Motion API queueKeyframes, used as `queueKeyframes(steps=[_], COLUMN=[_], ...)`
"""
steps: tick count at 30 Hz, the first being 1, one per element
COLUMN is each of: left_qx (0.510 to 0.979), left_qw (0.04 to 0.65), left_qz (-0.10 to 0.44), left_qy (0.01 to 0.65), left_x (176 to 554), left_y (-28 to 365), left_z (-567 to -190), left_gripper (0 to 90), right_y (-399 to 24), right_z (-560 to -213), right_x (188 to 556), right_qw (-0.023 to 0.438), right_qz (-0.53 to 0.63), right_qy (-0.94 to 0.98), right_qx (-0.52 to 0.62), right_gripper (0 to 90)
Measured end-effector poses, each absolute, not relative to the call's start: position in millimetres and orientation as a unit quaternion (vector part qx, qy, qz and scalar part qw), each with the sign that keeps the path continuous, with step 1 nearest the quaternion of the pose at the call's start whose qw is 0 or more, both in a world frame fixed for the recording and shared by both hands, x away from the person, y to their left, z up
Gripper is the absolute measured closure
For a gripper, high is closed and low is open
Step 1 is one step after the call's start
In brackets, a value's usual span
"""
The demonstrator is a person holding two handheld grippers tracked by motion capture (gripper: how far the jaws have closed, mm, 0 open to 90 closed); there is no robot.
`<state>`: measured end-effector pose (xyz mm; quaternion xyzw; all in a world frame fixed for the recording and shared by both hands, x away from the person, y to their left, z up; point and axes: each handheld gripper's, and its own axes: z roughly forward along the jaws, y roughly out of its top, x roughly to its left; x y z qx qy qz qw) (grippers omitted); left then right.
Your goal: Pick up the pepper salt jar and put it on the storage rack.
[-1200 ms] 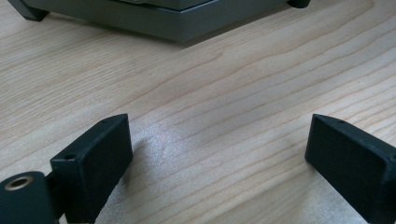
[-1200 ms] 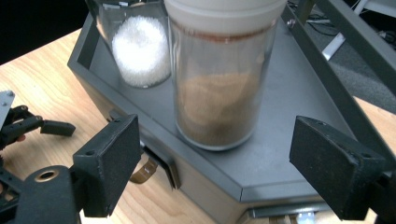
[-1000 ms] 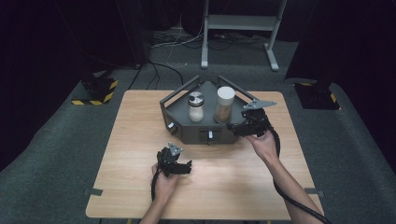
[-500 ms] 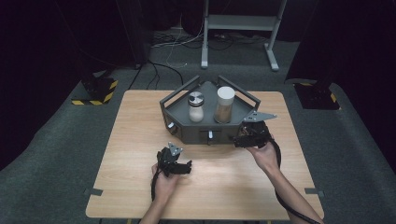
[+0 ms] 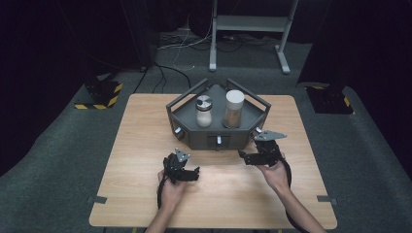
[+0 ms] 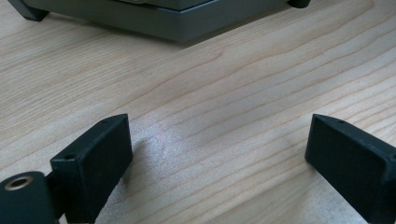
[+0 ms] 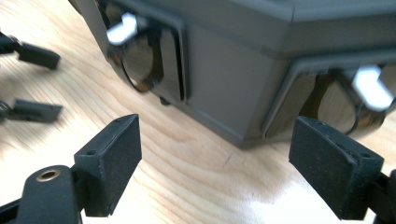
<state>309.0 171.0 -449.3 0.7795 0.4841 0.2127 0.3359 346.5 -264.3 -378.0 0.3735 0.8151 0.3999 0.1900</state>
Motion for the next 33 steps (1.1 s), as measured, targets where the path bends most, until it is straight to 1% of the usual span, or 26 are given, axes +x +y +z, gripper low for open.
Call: queueKeyframes(steps=[8, 18, 22, 27, 30, 33], left_qx=[0.779, 0.779, 0.779, 0.779, 0.779, 0.779], left_qw=[0.336, 0.336, 0.336, 0.336, 0.336, 0.336], left_qz=[0.213, 0.213, 0.213, 0.213, 0.213, 0.213], left_qy=[0.484, 0.484, 0.484, 0.485, 0.485, 0.485], left_x=[309.0, 309.0, 309.0, 309.0, 308.9, 309.0], left_y=[171.0, 170.9, 170.9, 170.8, 170.7, 170.8], left_z=[-449.3, -449.3, -449.3, -449.3, -449.3, -449.4], left_gripper=[7.4, 7.4, 7.4, 7.4, 7.4, 7.4], right_y=[-263.3, -256.3, -253.4, -246.0, -247.8, -247.4], right_z=[-412.7, -440.0, -446.6, -445.8, -445.3, -445.3], right_x=[339.8, 337.7, 338.0, 337.3, 341.2, 341.1], right_qw=[0.194, 0.196, 0.193, 0.196, 0.185, 0.185], right_qz=[0.389, 0.369, 0.365, 0.357, 0.358, 0.358], right_qy=[0.812, 0.816, 0.818, 0.823, 0.822, 0.822], right_qx=[0.390, 0.399, 0.400, 0.395, 0.402, 0.402], right_gripper=[16.5, 16.2, 15.6, 14.7, 13.4, 13.4])
